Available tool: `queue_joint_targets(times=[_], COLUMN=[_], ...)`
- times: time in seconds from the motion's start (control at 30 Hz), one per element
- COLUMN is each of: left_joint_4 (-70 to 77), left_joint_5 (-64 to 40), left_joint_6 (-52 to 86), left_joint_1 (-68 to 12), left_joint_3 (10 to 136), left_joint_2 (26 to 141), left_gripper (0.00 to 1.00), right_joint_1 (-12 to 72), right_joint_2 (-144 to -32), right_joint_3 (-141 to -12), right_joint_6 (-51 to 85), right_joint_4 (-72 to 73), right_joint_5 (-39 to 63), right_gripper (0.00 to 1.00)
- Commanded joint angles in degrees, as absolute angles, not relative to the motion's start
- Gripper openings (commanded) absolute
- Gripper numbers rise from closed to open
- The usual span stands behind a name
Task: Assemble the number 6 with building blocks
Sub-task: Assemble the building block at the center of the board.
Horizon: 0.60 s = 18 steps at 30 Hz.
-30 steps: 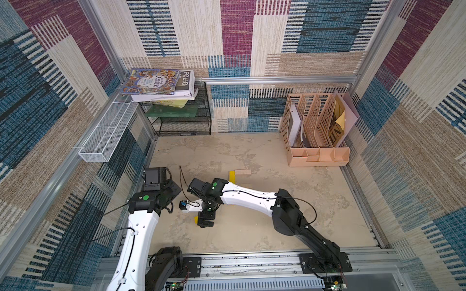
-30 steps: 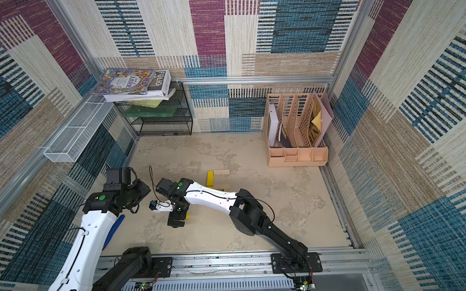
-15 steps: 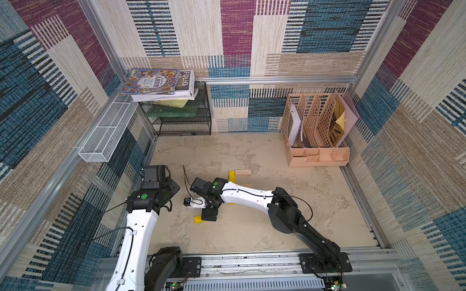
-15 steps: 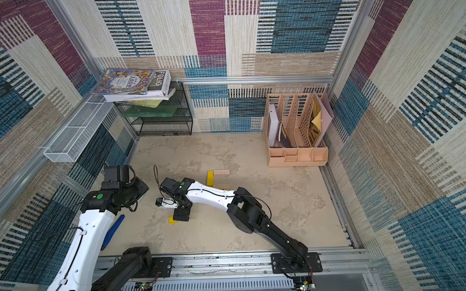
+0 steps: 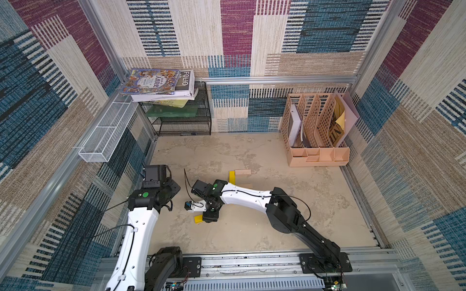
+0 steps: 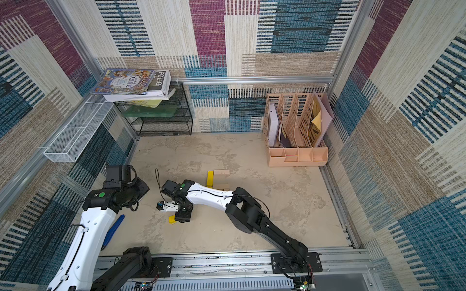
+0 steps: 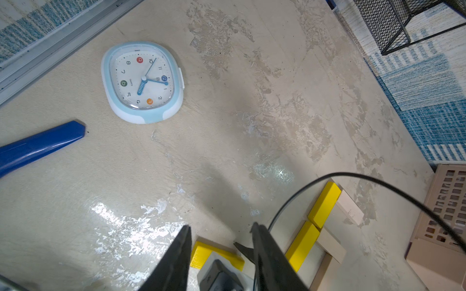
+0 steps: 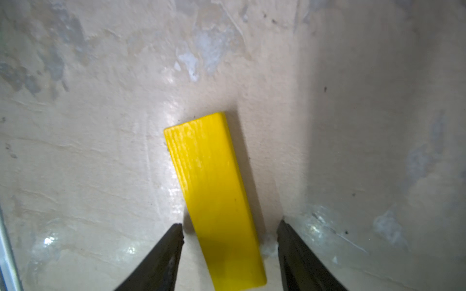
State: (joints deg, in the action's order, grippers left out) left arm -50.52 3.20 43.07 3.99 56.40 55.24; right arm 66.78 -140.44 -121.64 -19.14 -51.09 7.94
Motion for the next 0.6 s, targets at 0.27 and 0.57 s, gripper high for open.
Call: queue_joint_targets(times=[0.27,0.57], left_joint_4=[-50.0,-48.0], left_joint_5=[3.2,1.1], left_joint_6=[43.0,43.9], left_joint_1=[4.0,4.0], left_joint_3=[55.7,53.7], left_joint_2=[54.8,55.1], left_gripper=[0.43,0.43], right_joint_1=[66.1,61.4], right_joint_2=[-139.0,-127.9], right_joint_3=[-118.0,-103.9], right_joint_6=[-18.1,-20.0], right_joint_4=[-54.1,-53.5], right_joint_5=[8.7,6.5], right_gripper=[0.30,0.26])
